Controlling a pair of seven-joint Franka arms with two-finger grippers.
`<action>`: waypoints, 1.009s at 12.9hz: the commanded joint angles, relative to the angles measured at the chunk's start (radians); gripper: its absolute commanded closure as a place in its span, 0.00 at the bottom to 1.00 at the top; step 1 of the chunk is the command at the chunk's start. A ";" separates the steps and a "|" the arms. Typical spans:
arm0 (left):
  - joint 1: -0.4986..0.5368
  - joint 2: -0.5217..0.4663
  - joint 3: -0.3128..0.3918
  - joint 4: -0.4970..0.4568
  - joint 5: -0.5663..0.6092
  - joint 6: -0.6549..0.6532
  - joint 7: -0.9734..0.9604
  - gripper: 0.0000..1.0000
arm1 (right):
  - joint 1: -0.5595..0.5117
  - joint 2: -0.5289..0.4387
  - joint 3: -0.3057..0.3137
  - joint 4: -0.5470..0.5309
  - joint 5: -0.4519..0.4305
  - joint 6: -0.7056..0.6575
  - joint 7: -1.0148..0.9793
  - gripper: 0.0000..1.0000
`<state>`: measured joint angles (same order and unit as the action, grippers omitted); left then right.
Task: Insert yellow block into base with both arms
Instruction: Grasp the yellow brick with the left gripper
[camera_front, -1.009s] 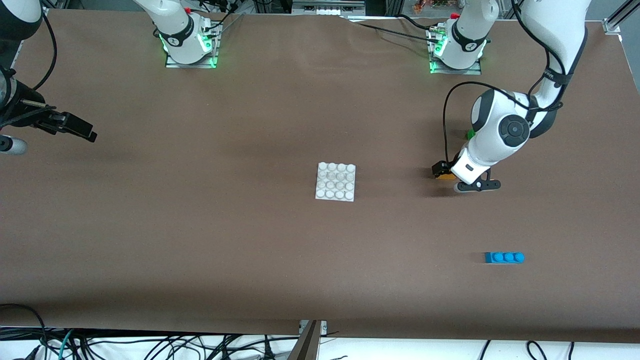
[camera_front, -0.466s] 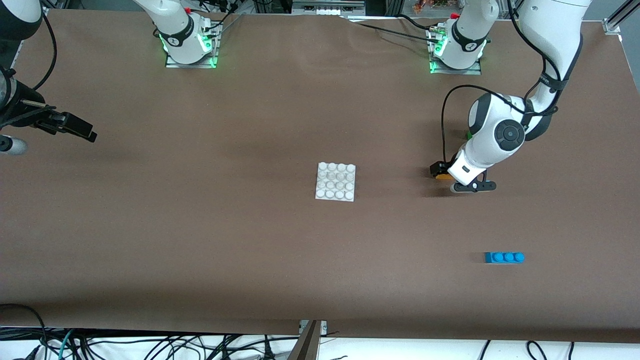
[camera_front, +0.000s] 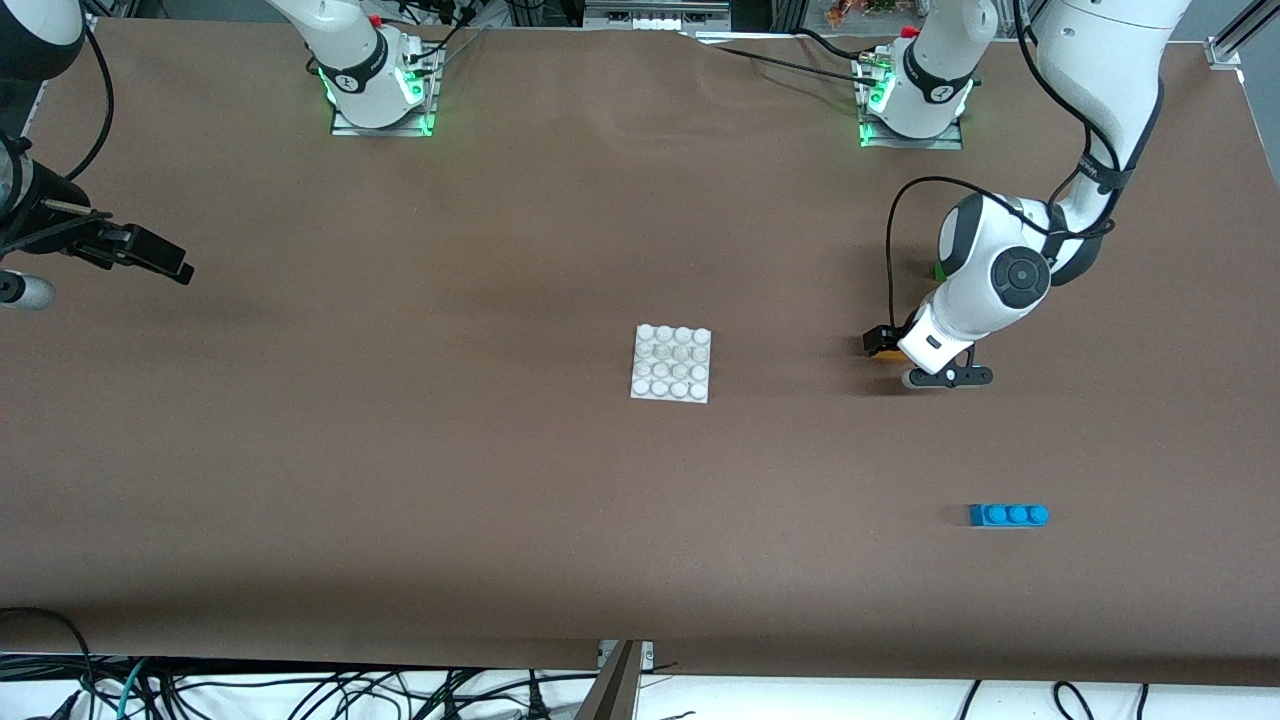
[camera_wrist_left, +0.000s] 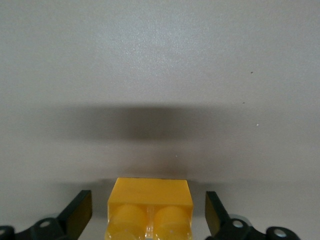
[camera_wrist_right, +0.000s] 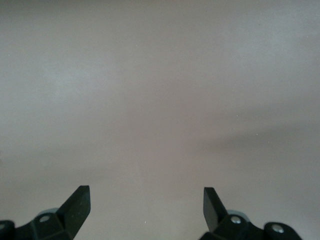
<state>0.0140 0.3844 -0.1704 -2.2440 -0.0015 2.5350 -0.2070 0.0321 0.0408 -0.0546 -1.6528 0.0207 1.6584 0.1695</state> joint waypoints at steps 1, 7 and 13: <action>-0.003 -0.007 0.003 -0.011 -0.008 0.004 0.026 0.31 | -0.004 -0.016 0.006 -0.009 -0.011 -0.005 0.005 0.00; -0.005 -0.067 -0.003 0.000 -0.006 -0.061 0.023 1.00 | -0.004 -0.016 0.007 -0.009 -0.010 -0.005 0.005 0.00; -0.147 -0.150 -0.043 0.096 -0.052 -0.131 -0.031 1.00 | -0.004 -0.016 0.007 -0.009 -0.010 -0.005 0.004 0.00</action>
<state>-0.0692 0.2444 -0.2177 -2.2012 -0.0199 2.4452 -0.2269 0.0321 0.0408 -0.0545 -1.6528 0.0207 1.6582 0.1695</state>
